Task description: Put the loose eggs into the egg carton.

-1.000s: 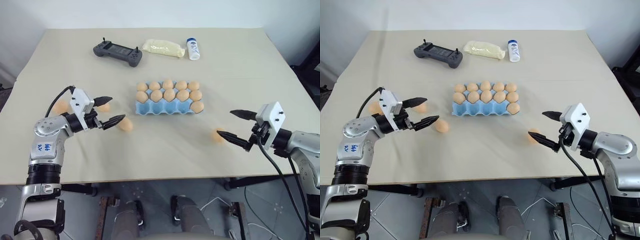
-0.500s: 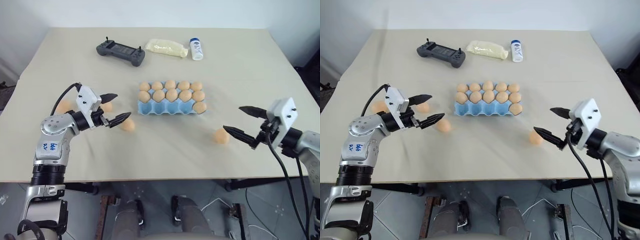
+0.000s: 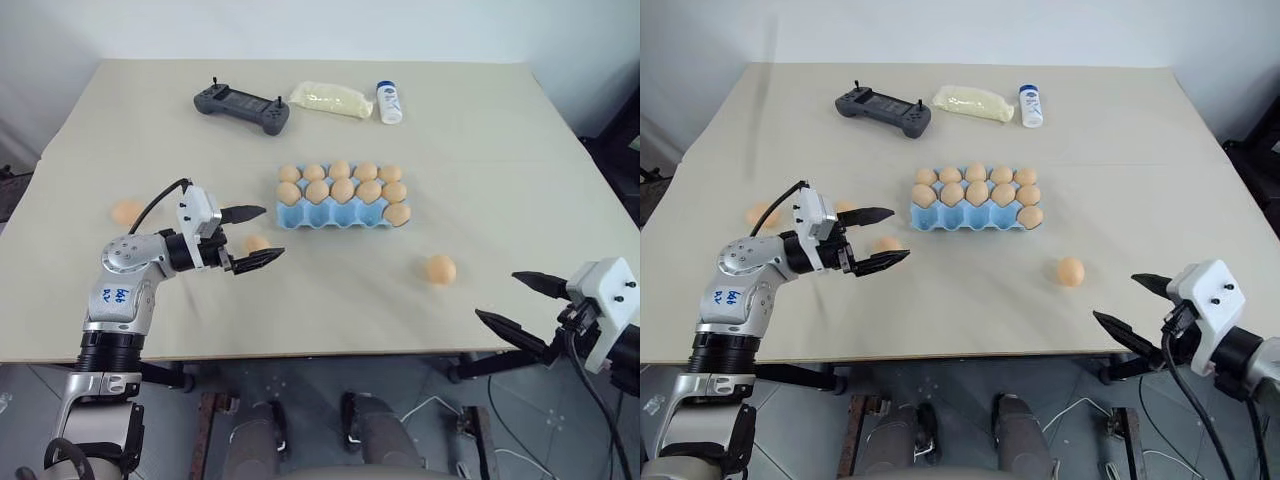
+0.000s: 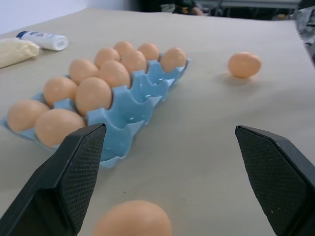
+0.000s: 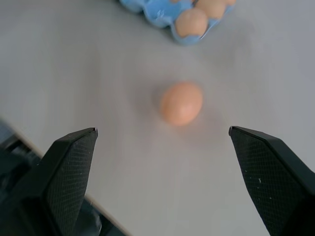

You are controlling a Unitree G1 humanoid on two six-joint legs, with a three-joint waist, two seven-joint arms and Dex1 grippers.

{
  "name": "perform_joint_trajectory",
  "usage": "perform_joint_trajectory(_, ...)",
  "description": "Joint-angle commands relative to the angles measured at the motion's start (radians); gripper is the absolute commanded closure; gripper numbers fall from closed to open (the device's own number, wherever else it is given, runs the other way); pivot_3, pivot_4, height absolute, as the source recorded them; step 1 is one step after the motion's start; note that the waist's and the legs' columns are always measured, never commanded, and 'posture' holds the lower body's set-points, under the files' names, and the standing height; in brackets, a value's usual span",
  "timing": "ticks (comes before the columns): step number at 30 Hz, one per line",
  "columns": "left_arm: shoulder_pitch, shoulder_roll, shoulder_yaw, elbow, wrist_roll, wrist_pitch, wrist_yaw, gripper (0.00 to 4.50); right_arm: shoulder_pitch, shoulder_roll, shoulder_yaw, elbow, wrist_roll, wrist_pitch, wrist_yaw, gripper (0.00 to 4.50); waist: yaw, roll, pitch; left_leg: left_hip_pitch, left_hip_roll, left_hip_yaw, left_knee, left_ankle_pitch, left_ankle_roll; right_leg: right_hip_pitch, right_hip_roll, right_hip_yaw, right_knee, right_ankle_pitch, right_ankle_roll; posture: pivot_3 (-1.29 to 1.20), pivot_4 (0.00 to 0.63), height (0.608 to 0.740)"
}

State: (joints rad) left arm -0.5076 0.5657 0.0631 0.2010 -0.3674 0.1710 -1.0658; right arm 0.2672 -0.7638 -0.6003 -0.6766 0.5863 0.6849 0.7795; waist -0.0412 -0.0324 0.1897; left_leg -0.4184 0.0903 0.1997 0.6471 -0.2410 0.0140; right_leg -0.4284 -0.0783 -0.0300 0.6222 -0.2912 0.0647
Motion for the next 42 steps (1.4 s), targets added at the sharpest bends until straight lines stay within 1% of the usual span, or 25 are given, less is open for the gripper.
perform_joint_trajectory(1,-0.001,0.022,0.016,-0.013,-0.017,-0.027,-0.039,0.04,-0.074,0.045,0.091,0.027,-0.018,-0.021,-0.08,0.0,-0.003,0.0,0.0,0.0,0.0,0.0,0.0,0.0,0.0,0.0,0.0,0.001,-0.001,0.001,0.0,0.0,0.15,0.74)
perform_joint_trajectory(6,0.068,0.074,0.019,-0.023,0.0,-0.041,-0.082,0.04,-0.176,0.096,0.24,0.151,-0.106,-0.107,-0.121,0.0,-0.014,0.0,0.0,-0.001,-0.001,0.002,-0.001,0.0,0.001,-0.001,-0.001,0.002,-0.002,0.001,0.0,0.0,0.15,0.74)
perform_joint_trajectory(10,0.127,0.111,0.026,-0.027,0.009,-0.063,-0.095,0.04,-0.246,0.116,0.323,0.271,-0.173,-0.181,-0.126,0.0,-0.015,0.0,0.0,-0.002,-0.001,0.003,-0.003,0.0,0.0,-0.005,-0.001,0.003,0.0,0.001,0.001,0.0,0.15,0.74)
perform_joint_trajectory(14,0.154,0.12,0.045,-0.043,0.003,-0.07,-0.078,0.04,-0.296,0.134,0.374,0.372,-0.204,-0.229,-0.117,0.0,-0.011,0.0,0.0,-0.003,-0.001,0.002,-0.003,-0.001,-0.001,-0.007,-0.001,0.002,0.0,0.002,0.002,0.0,0.15,0.74)
perform_joint_trajectory(23,0.207,0.127,0.082,-0.125,-0.018,-0.039,-0.038,0.04,-0.395,0.171,0.448,0.531,-0.227,-0.258,-0.105,0.0,-0.016,0.0,0.0,-0.003,0.001,0.003,-0.002,-0.001,-0.001,-0.007,-0.001,0.004,0.002,0.002,0.002,0.0,0.15,0.74)
perform_joint_trajectory(25,0.212,0.128,0.086,-0.133,-0.02,-0.034,-0.032,0.0,-0.411,0.182,0.452,0.542,-0.23,-0.265,-0.111,0.4,-0.016,0.0,0.0,-0.003,0.001,0.004,-0.002,-0.001,-0.001,-0.008,-0.001,0.004,0.003,0.002,0.002,0.0,0.15,0.74)
perform_joint_trajectory(27,0.213,0.13,0.09,-0.133,-0.021,-0.033,-0.028,0.0,-0.421,0.187,0.457,0.546,-0.233,-0.267,-0.112,0.92,-0.016,0.0,0.0,-0.003,0.002,0.004,-0.002,0.0,-0.002,-0.01,-0.001,0.005,0.004,0.002,0.003,0.0,0.15,0.74)
perform_joint_trajectory(32,0.217,0.13,0.101,-0.144,-0.024,-0.027,-0.014,0.0,-0.438,0.18,0.46,0.541,-0.237,-0.272,-0.111,2.55,-0.016,0.0,0.0,-0.003,0.002,0.005,-0.002,0.0,-0.002,-0.01,0.0,0.005,0.005,0.002,0.003,0.0,0.15,0.74)
perform_joint_trajectory(33,0.217,0.13,0.104,-0.145,-0.023,-0.027,-0.013,0.0,-0.445,0.178,0.457,0.531,-0.235,-0.27,-0.113,2.65,-0.016,0.0,0.0,-0.003,0.002,0.005,-0.002,0.0,-0.002,-0.01,0.0,0.005,0.004,0.002,0.003,0.0,0.15,0.74)
perform_joint_trajectory(35,0.22,0.128,0.113,-0.15,-0.024,-0.026,-0.005,0.0,-0.482,0.179,0.451,0.507,-0.229,-0.261,-0.128,2.67,-0.017,0.0,0.0,-0.003,0.002,0.005,-0.002,0.0,-0.002,-0.01,0.0,0.006,0.005,0.002,0.003,0.0,0.15,0.74)
perform_joint_trajectory(39,0.217,0.121,0.127,-0.156,-0.032,-0.021,0.012,0.0,-0.626,0.22,0.465,0.476,-0.198,-0.207,-0.175,2.67,-0.026,0.0,0.0,-0.003,0.002,0.007,-0.002,0.0,-0.002,-0.012,0.0,0.008,0.006,0.002,0.003,0.0,0.15,0.74)
perform_joint_trajectory(42,0.214,0.12,0.128,-0.157,-0.038,-0.021,0.02,0.0,-0.743,0.26,0.514,0.525,-0.215,-0.167,-0.195,2.67,-0.029,0.0,0.0,-0.004,0.004,0.007,-0.002,0.001,-0.003,-0.013,0.0,0.007,0.007,0.003,0.002,0.0,0.15,0.74)
